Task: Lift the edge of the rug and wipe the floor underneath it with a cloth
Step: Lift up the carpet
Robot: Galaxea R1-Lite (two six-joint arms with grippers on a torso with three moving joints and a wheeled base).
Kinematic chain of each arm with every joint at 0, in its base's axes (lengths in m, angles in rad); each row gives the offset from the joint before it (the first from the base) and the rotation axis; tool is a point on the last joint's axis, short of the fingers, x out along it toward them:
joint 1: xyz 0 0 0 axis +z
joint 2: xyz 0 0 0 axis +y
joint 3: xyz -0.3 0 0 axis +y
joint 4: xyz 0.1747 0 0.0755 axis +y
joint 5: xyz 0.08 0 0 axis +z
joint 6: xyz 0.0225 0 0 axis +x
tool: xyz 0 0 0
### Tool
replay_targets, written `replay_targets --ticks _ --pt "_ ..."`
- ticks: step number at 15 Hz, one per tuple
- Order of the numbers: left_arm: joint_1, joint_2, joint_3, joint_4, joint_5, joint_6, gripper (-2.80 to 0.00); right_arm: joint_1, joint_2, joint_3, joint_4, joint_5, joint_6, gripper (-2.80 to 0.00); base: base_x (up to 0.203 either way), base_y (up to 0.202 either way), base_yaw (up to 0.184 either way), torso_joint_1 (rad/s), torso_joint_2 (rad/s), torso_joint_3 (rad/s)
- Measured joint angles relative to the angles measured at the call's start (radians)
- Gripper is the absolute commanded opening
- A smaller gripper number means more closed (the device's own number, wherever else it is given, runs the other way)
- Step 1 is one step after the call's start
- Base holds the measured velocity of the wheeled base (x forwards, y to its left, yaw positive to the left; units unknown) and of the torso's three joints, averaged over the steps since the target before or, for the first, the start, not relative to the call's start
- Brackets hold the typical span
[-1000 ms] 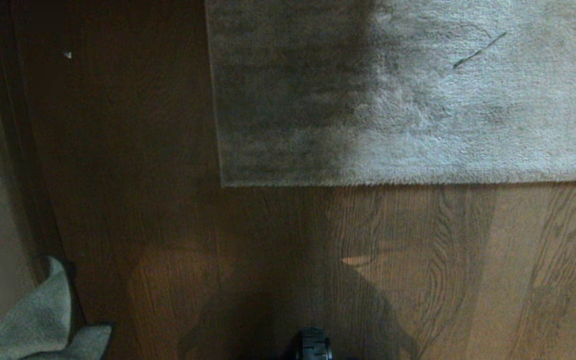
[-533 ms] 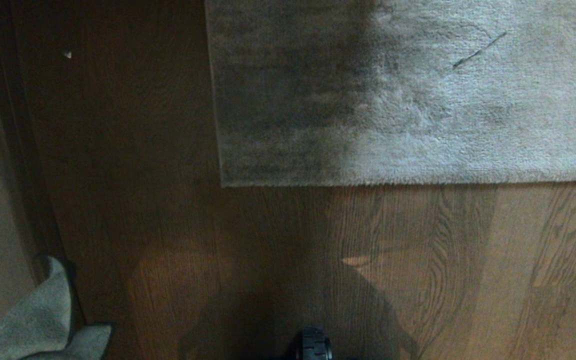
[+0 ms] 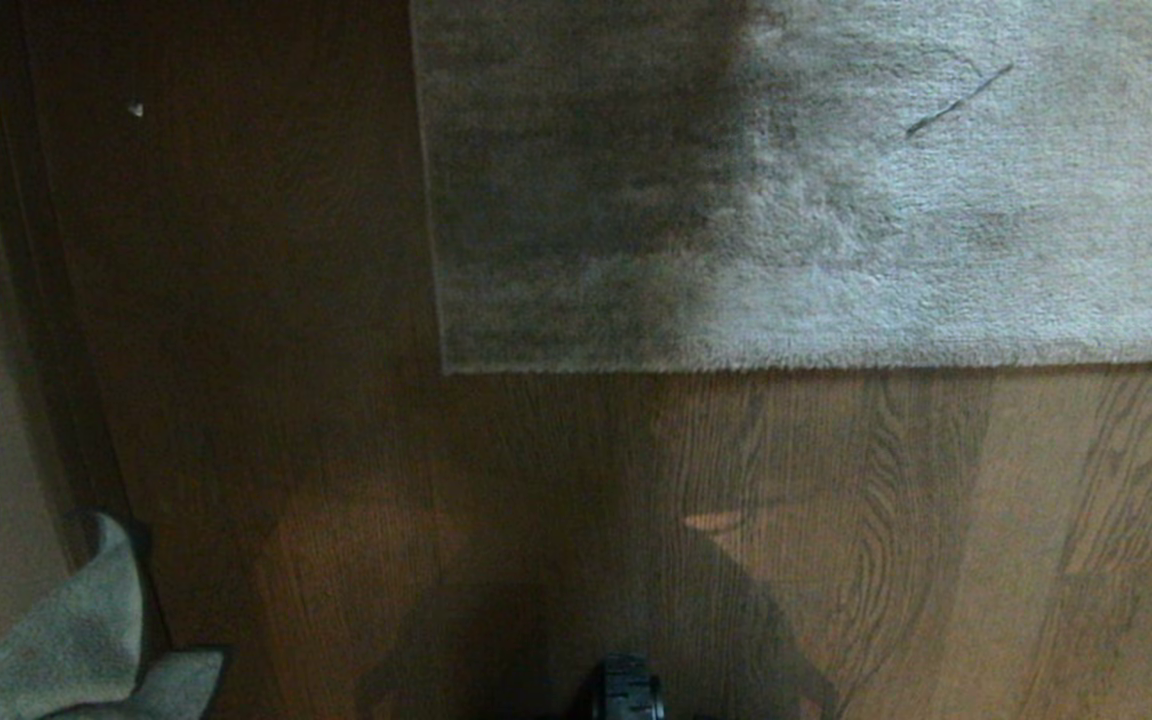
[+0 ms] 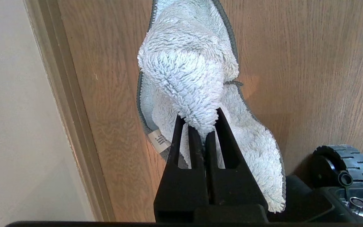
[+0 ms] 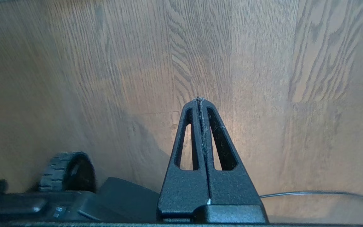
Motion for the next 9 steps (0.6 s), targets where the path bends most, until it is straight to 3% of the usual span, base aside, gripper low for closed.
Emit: replay_targets --ticks 2,9 --pt "0.000 0.000 0.000 0.000 0.000 -0.001 -2.80 0.000 0.000 0.000 0.000 0.000 -0.055 -2.80 0.000 0.000 0.000 0.000 0.00 0.000" --pt "0.000 0.000 0.000 0.000 0.000 -0.001 -2.80 0.000 0.000 0.000 -0.003 0.001 -0.091 -2.80 0.000 0.000 0.000 0.000 0.00 0.000"
